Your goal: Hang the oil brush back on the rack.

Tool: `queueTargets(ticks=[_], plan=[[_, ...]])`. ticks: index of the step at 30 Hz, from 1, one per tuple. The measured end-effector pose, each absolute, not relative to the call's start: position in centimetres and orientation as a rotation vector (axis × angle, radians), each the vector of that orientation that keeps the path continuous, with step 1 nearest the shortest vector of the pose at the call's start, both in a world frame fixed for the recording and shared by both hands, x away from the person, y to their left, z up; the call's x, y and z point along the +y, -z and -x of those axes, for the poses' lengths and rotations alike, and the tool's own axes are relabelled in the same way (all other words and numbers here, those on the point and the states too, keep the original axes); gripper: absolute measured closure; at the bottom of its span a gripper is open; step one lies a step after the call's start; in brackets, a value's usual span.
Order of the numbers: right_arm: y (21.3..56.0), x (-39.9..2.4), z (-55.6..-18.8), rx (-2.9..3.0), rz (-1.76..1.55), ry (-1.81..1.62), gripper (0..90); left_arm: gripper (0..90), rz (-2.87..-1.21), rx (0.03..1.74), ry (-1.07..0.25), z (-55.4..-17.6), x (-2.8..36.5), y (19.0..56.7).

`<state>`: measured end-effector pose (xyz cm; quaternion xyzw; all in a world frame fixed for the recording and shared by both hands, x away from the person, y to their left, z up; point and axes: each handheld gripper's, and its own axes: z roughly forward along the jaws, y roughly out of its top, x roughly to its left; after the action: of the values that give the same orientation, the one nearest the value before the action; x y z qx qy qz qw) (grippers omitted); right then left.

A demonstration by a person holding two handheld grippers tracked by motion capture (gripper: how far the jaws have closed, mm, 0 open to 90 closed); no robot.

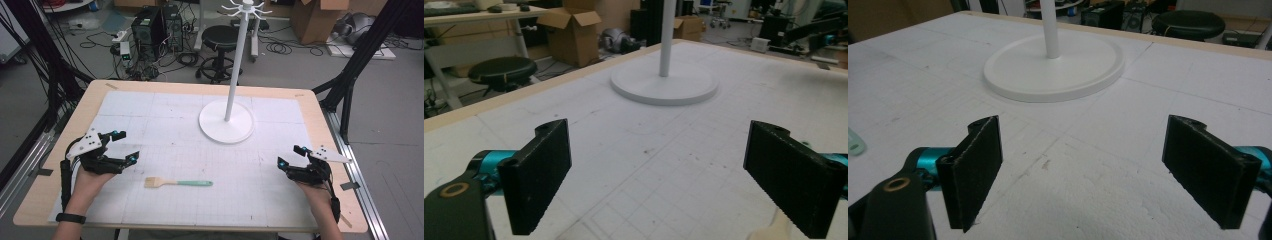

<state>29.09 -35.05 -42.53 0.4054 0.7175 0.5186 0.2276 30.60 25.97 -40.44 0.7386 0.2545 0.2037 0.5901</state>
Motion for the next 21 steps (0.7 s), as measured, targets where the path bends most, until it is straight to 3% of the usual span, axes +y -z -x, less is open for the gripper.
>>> queueTargets(ticks=[21], plan=[[42.5,-35.3,-29.0,1.97,-1.133,-1.428,15.6,11.0,-1.926,0.408,-0.299,-30.8,18.7,41.4]])
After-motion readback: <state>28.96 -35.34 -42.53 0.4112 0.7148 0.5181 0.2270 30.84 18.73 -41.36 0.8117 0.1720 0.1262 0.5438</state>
